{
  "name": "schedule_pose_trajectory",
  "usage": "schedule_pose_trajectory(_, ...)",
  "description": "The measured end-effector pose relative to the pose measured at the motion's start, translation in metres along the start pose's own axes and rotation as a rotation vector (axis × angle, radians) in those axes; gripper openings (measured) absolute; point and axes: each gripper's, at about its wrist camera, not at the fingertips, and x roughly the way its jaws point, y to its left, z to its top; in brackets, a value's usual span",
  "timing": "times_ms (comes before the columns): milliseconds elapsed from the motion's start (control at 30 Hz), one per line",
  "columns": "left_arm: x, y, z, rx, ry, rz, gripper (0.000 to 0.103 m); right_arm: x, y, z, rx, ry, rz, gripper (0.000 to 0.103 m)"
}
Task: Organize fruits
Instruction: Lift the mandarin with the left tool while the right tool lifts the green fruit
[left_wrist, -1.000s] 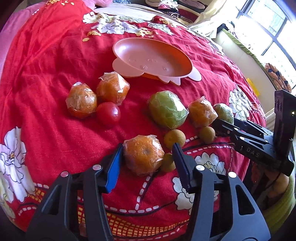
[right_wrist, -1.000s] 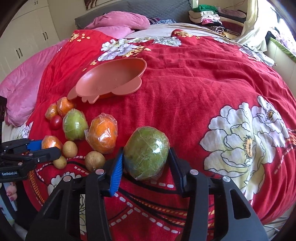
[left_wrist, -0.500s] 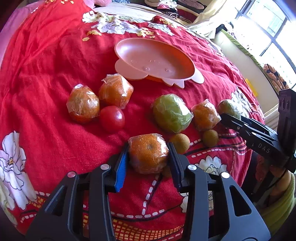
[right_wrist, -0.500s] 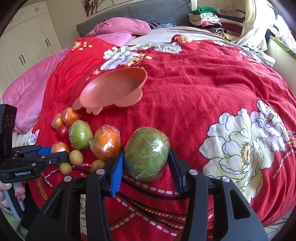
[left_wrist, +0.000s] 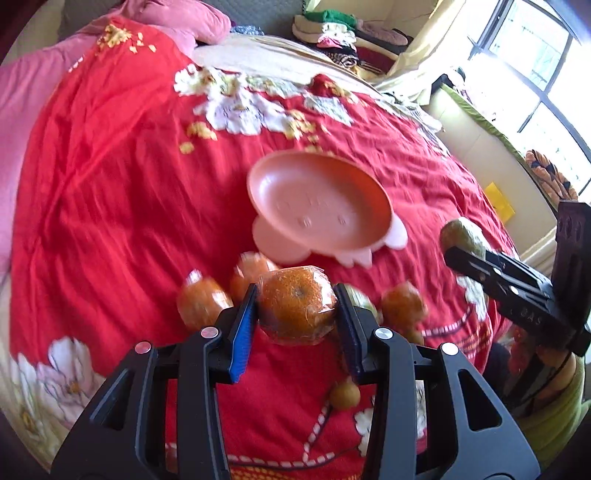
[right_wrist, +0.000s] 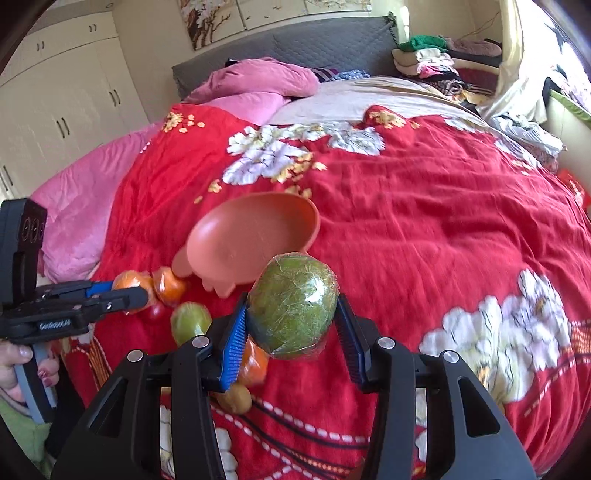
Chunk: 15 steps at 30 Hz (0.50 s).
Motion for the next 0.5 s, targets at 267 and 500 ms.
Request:
schedule_pose_trajectory(267, 0.011, 0.006, 0.035, 0.000, -0.010, 0.003, 0.032, 0.015, 0.009, 0.019, -0.032, 0.001, 0.025, 0.044)
schedule_pose_trajectory(500, 0.033, 0.002, 0.056, 0.016, 0.008, 0.001, 0.032, 0.034, 0.014, 0.030, -0.050, 0.018, 0.032, 0.044)
